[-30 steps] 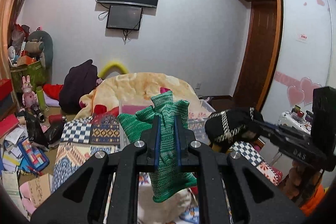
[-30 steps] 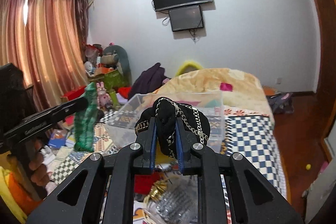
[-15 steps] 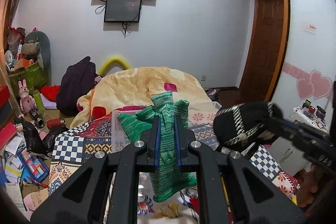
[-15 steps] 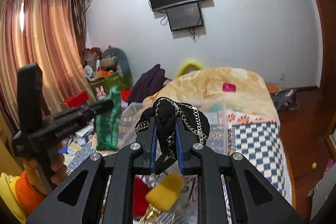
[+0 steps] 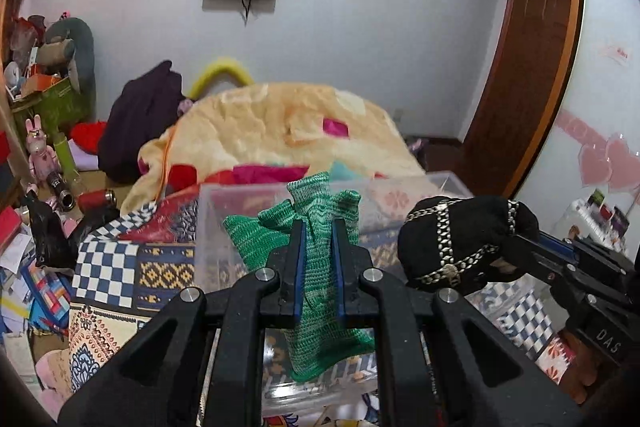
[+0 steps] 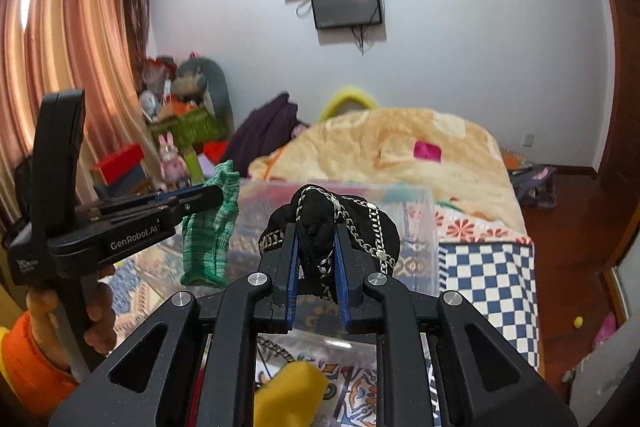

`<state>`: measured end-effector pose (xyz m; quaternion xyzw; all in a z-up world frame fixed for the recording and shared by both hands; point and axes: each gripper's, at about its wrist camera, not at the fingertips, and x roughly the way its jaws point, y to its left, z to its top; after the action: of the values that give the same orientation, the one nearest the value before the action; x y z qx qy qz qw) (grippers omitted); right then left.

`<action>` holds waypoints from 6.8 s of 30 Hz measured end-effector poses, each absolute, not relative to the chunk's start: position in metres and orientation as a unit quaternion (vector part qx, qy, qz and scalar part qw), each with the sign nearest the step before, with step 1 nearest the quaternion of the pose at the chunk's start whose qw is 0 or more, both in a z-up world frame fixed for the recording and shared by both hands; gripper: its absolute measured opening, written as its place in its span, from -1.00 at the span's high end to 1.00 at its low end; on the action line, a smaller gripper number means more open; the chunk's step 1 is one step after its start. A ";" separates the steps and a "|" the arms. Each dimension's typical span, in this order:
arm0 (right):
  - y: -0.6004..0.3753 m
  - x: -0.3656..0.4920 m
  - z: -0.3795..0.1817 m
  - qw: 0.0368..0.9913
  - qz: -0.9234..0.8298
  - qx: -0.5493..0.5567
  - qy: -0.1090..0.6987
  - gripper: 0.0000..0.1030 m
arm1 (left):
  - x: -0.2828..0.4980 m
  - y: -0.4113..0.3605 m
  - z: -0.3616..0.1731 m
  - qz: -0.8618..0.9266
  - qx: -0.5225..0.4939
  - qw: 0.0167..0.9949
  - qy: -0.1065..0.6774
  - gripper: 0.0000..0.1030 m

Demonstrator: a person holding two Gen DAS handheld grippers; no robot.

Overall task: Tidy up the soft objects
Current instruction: 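Carry the glove and bag over the clear box and open both tools to drop them, then grasp the white cloth with the left tool while the right tool grasps the yellow sponge, then carry the cloth and sponge into the clear box and open both tools, then grasp the red pouch with the left tool while the right tool grasps the bagged steel wool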

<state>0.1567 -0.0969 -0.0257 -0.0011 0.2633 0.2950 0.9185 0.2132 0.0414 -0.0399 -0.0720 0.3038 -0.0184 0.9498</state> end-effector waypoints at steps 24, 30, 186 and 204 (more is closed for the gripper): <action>-0.102 0.151 -0.032 0.920 0.261 -0.034 0.291 0.20 | 0.181 0.029 -0.040 -0.047 -0.044 0.948 0.313 0.47; -0.109 0.132 -0.020 0.924 0.275 -0.012 0.267 -0.28 | 0.148 0.030 -0.024 -0.048 -0.038 0.959 0.278 -0.06; -0.127 0.083 -0.053 0.915 0.263 -0.026 0.306 -0.60 | 0.079 -0.006 -0.066 -0.073 -0.023 0.952 0.297 -0.51; -0.134 0.065 -0.099 0.883 0.290 -0.012 0.369 -0.15 | 0.074 -0.025 -0.102 -0.088 -0.014 0.939 0.333 0.21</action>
<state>0.0648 -0.1337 -0.0989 -0.0124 0.3687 0.2903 0.8830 0.0742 -0.0248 -0.1020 -0.0139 0.3331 -0.0881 0.9387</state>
